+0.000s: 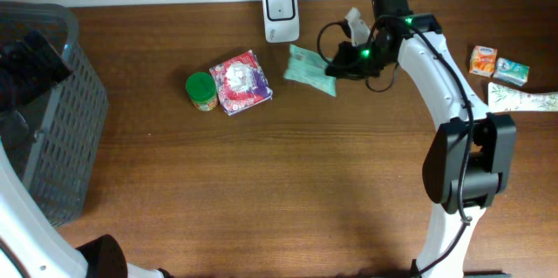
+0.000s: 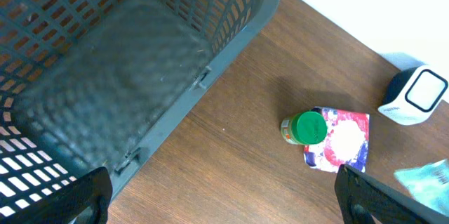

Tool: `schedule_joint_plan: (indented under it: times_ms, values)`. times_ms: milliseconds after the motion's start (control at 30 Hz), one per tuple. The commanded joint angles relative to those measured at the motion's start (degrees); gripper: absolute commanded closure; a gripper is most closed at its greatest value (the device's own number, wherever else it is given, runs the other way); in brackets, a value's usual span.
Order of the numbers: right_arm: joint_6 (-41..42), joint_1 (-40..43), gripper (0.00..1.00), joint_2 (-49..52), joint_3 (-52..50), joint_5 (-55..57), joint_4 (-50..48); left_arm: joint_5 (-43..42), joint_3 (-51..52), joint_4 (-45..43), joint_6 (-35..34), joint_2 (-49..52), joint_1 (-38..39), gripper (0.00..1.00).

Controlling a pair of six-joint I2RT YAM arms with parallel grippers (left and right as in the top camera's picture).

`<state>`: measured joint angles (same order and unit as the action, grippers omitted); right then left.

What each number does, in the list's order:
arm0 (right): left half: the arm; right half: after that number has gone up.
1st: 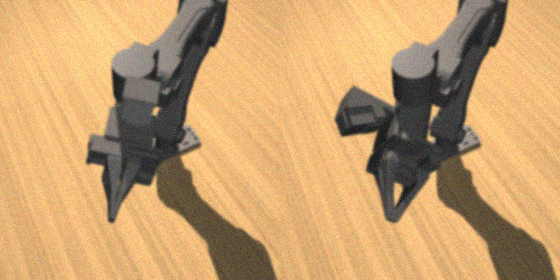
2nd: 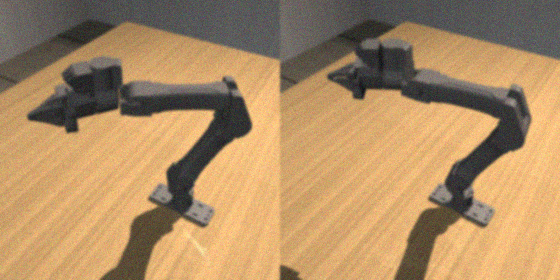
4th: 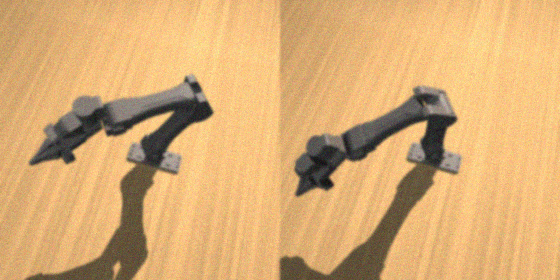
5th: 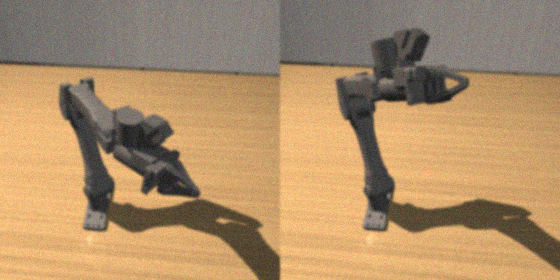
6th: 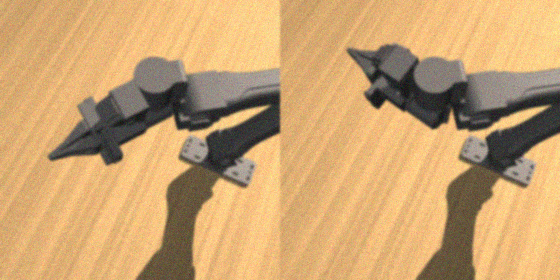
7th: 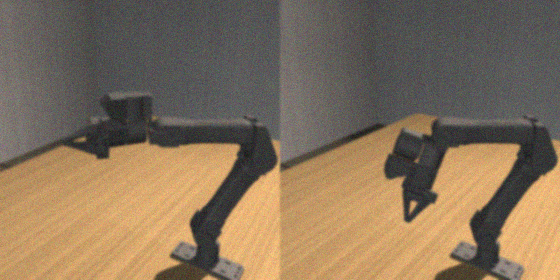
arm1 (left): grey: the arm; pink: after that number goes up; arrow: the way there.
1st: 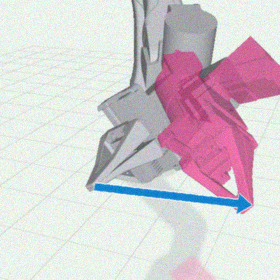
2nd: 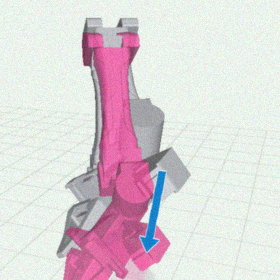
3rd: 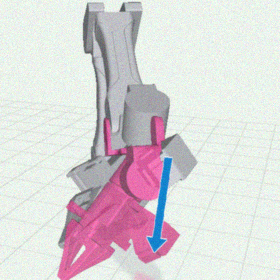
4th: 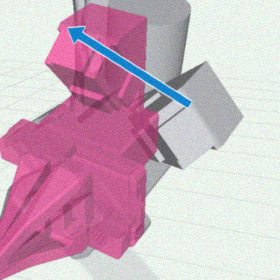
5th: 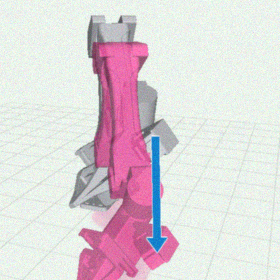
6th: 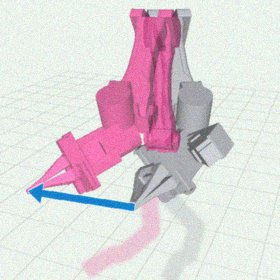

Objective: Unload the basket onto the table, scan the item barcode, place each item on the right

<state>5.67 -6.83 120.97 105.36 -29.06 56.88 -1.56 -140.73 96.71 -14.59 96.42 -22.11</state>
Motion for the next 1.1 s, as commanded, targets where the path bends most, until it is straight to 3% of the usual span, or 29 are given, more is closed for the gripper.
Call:
schedule_joint_plan:
  times_ms: [0,100,233,300,333,367,400,433,467,567,633,733,800,933,1067]
  values:
    - [4.6,-3.1,0.96,-2.1,5.7,30.3,9.0,-0.2,0.0,0.0,-0.5,-0.4,-0.2,0.01]
    - [11.8,-8.7,0.96,-1.5,6.6,52.7,18.1,-0.2,0.0,0.0,-0.5,-0.4,-0.2,0.01]
    - [13.3,-14.4,0.95,1.5,5.1,55.9,20.7,-0.2,0.0,0.0,-0.5,-0.4,-0.2,0.01]
    - [13.2,-17.5,0.85,2.8,5.0,50.9,20.8,-0.2,0.0,0.0,-0.5,-0.4,-0.2,0.01]
    - [13.2,-20.5,0.71,3.2,5.0,48.6,20.7,-0.2,0.0,0.0,-0.5,-0.4,-0.2,0.01]
    - [13.2,-22.7,0.49,3.2,5.1,46.4,20.6,-0.2,0.0,0.0,-0.5,-0.4,-0.2,0.01]
    - [13.2,-24.6,0.47,3.2,5.3,43.3,20.2,-0.2,0.0,0.0,-0.5,-0.4,-0.2,0.01]
    - [13.2,-25.7,0.28,3.2,5.6,41.4,19.8,-0.2,0.0,0.0,-0.5,-0.4,-0.2,0.01]
    - [13.2,-26.4,0.16,3.2,6.7,39.8,19.9,-0.2,0.0,0.0,-0.5,-0.4,-0.2,0.01]
    - [13.2,-24.9,0.03,3.1,13.7,38.5,22.2,-0.2,0.0,0.0,-0.5,-0.4,-0.2,0.01]
    - [13.3,-20.2,0.01,3.1,17.7,38.4,25.0,-0.2,0.0,0.0,-0.5,-0.4,-0.2,0.01]
    - [12.7,-11.0,0.01,3.2,17.7,25.6,28.0,-0.2,0.0,0.0,-0.5,-0.4,-0.2,0.01]
    - [15.3,-7.1,0.04,3.2,16.7,23.4,28.4,-0.2,0.0,0.0,-0.5,-0.4,-0.2,0.01]
    - [29.0,-6.4,0.07,3.2,6.7,21.4,19.4,-0.2,0.0,0.0,-0.5,-0.4,-0.2,0.01]
    - [33.9,-6.4,0.13,3.2,-0.5,14.2,11.0,-0.2,0.0,0.0,-0.5,-0.4,-0.2,0.01]
